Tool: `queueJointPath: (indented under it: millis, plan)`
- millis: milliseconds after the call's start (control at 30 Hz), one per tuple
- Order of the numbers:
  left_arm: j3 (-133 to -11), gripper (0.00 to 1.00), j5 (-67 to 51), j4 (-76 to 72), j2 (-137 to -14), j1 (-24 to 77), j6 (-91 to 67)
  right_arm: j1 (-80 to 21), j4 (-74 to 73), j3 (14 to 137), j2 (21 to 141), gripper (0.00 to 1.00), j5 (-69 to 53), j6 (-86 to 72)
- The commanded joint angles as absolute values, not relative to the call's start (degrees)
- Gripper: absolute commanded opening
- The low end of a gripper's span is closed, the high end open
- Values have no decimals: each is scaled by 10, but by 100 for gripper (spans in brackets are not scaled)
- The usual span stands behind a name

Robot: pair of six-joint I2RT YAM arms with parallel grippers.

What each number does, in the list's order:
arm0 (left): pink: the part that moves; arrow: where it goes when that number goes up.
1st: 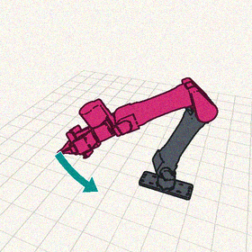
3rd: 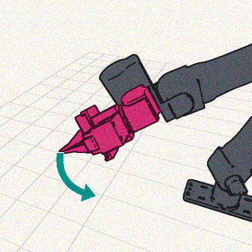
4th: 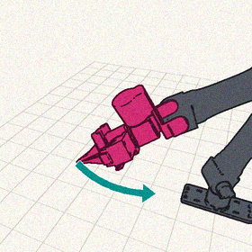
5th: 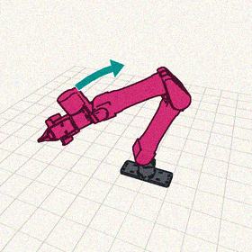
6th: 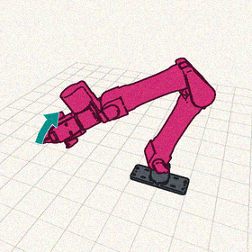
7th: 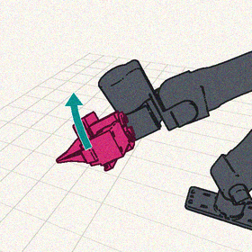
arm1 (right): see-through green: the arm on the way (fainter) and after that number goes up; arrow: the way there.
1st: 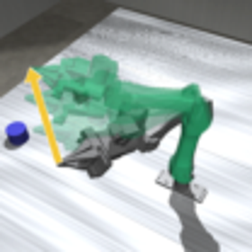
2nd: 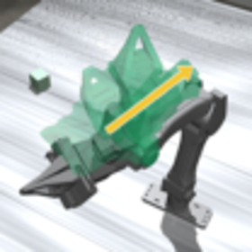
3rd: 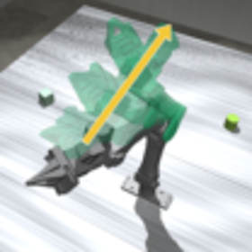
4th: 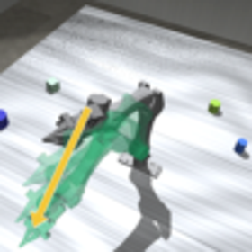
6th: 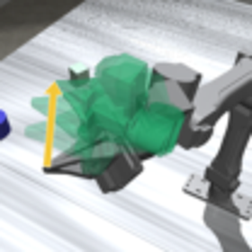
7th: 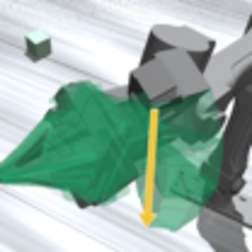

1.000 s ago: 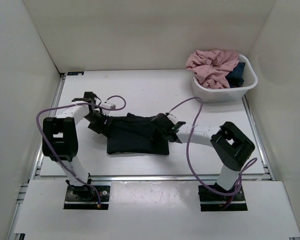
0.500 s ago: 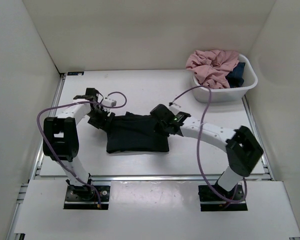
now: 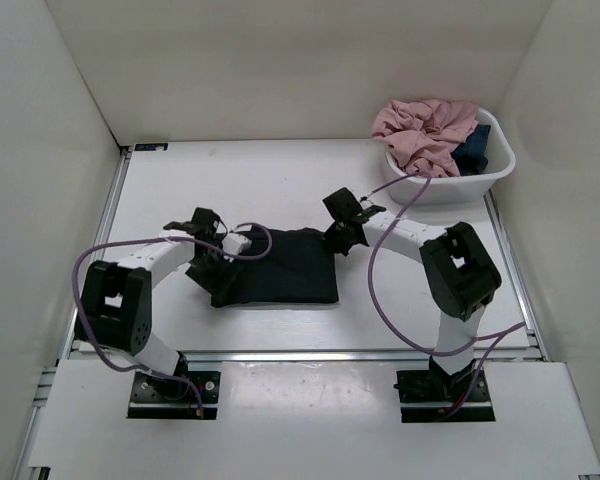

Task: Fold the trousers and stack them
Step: Fold the trousers

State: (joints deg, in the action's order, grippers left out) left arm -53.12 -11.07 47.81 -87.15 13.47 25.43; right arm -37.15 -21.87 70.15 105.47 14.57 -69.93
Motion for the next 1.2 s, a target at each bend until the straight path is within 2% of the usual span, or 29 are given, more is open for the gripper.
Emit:
queueJointPath:
  millis: [0,267,400,600,700,867,967,1100,1167]
  plan:
    - [-486,81,-20,416,-887,132,249,-357,-148,695,1072,0,100,-749]
    - [-421,81,31,352,-882,142,276,-306,-154,664,1059,0,154,-796]
    - [-430,81,31,359,-863,142,297,-301,-177,679,1041,0,160,-714]
    - [-593,84,-54,440,-809,142,303,-380,-242,706,934,0,226,-590]
    - [-684,84,-108,452,-839,153,297,-411,-242,657,885,0,219,-596]
    - [-830,75,-170,510,-968,220,297,-443,-157,542,810,0,187,-640]
    - [-874,73,-194,556,-1004,220,297,-448,-122,498,809,0,156,-671]
    - [-853,74,-200,529,-1012,226,316,-460,-52,484,837,0,127,-676]
    - [-886,73,-206,529,-1039,232,316,-460,-16,478,859,0,106,-676]
